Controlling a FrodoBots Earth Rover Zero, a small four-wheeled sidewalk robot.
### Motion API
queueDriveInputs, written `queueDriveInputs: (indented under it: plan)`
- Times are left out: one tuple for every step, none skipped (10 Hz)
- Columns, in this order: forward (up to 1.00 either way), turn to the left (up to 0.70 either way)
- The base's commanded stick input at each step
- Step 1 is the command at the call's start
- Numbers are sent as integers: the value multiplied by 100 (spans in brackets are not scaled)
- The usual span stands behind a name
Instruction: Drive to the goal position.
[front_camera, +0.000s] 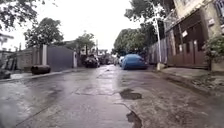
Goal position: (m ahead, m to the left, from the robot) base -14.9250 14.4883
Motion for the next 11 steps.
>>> queueDriveInputs:
  plan:
    - [-100,27]
    - [-100,27]
    - [-100,27]
    - [-100,27]
    - [-100,27]
    - [-100,27]
    - [-100,27]
    - [-100,27]
    - [-100,26]
    - [-100,-7]
    - [-100,-25]
